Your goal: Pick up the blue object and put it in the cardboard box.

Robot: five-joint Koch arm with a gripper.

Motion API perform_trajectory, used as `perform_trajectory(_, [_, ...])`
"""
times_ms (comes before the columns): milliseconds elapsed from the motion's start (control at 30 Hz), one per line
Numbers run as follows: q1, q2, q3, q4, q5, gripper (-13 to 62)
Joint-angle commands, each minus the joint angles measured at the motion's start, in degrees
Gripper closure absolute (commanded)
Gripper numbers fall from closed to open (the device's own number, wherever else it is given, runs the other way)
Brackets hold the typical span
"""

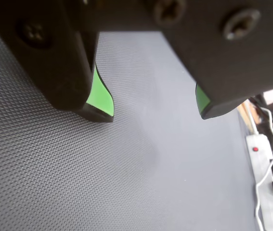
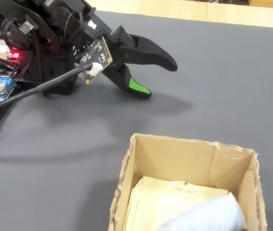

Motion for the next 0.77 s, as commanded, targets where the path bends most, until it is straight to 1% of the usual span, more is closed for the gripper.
perform_trajectory(0, [0.0,5.19,2.29,2.46,1.32,15.4])
perform_trajectory(733, [0.44,5.19,2.29,2.29,1.32,15.4])
